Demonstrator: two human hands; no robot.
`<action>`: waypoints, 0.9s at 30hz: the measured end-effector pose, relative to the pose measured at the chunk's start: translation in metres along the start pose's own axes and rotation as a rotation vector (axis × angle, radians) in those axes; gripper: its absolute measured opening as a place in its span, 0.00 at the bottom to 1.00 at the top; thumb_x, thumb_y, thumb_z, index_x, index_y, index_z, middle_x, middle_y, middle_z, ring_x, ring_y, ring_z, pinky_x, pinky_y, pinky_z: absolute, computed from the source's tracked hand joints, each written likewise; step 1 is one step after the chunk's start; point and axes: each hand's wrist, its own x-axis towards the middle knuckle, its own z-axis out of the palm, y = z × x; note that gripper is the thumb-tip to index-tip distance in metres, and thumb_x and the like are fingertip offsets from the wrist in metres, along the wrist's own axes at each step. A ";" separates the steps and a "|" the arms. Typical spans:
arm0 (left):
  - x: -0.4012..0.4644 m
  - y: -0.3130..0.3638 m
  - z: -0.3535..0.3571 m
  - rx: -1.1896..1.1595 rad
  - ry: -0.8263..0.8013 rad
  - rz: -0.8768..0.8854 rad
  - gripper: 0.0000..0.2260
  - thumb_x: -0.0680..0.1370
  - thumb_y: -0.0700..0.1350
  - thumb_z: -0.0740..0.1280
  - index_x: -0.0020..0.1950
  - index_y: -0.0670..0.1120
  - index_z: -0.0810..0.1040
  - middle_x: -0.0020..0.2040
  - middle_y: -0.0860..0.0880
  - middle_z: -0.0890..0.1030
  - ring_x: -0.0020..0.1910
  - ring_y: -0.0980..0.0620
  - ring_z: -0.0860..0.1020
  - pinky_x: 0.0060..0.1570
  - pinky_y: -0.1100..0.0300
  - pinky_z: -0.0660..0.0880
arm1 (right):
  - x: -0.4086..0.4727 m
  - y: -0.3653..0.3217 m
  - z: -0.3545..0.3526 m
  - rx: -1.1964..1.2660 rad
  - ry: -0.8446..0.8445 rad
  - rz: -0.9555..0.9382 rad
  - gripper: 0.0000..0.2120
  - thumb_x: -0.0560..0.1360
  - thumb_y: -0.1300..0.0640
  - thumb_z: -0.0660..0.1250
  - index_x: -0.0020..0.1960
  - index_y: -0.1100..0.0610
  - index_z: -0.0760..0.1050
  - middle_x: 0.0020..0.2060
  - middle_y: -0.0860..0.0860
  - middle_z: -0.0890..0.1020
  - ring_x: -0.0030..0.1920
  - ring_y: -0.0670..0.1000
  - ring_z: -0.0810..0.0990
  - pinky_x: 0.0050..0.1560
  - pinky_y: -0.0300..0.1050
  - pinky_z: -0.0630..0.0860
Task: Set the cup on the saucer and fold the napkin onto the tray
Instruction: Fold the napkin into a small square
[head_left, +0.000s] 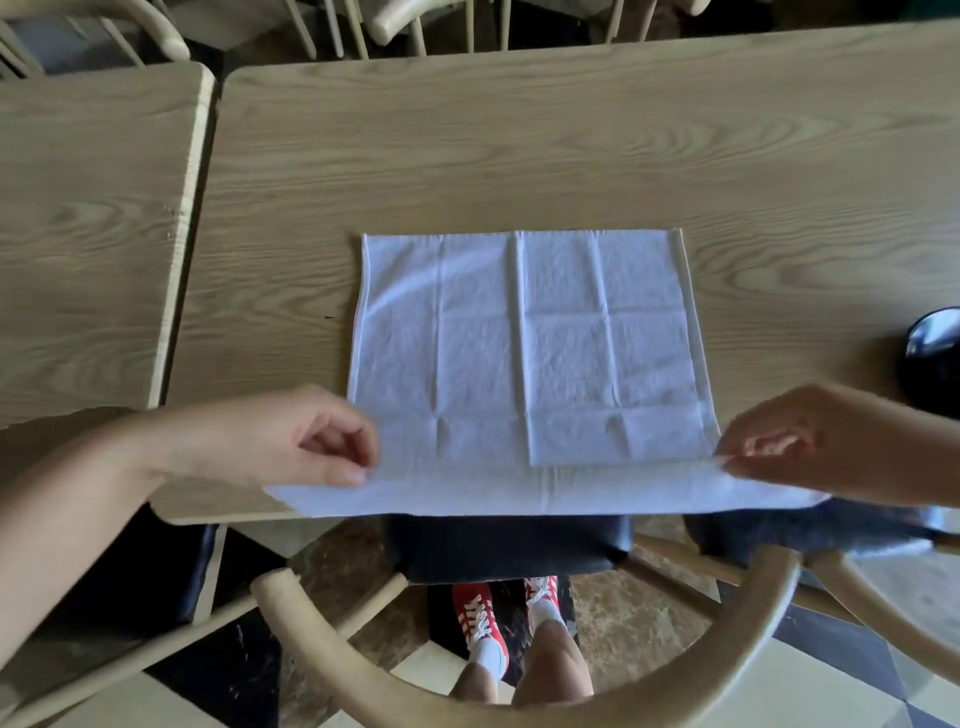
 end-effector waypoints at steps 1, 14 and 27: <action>0.003 0.003 -0.008 -0.007 0.077 0.037 0.05 0.71 0.43 0.70 0.38 0.53 0.80 0.37 0.56 0.82 0.39 0.62 0.79 0.42 0.71 0.72 | 0.005 -0.004 -0.010 0.001 0.061 -0.013 0.08 0.61 0.37 0.64 0.39 0.33 0.78 0.34 0.28 0.80 0.39 0.31 0.79 0.41 0.21 0.70; 0.148 -0.033 -0.112 0.550 0.857 0.149 0.04 0.72 0.36 0.68 0.39 0.43 0.78 0.65 0.41 0.74 0.60 0.46 0.74 0.62 0.55 0.66 | 0.193 0.050 -0.065 -0.441 0.479 -0.052 0.03 0.70 0.59 0.70 0.44 0.56 0.80 0.50 0.56 0.79 0.57 0.59 0.74 0.60 0.52 0.69; 0.174 -0.033 -0.145 0.444 0.781 0.123 0.05 0.73 0.36 0.65 0.40 0.44 0.77 0.50 0.44 0.81 0.51 0.46 0.77 0.54 0.52 0.71 | 0.221 0.055 -0.094 -0.256 0.369 0.008 0.02 0.72 0.58 0.69 0.42 0.57 0.79 0.43 0.53 0.82 0.49 0.52 0.79 0.48 0.44 0.69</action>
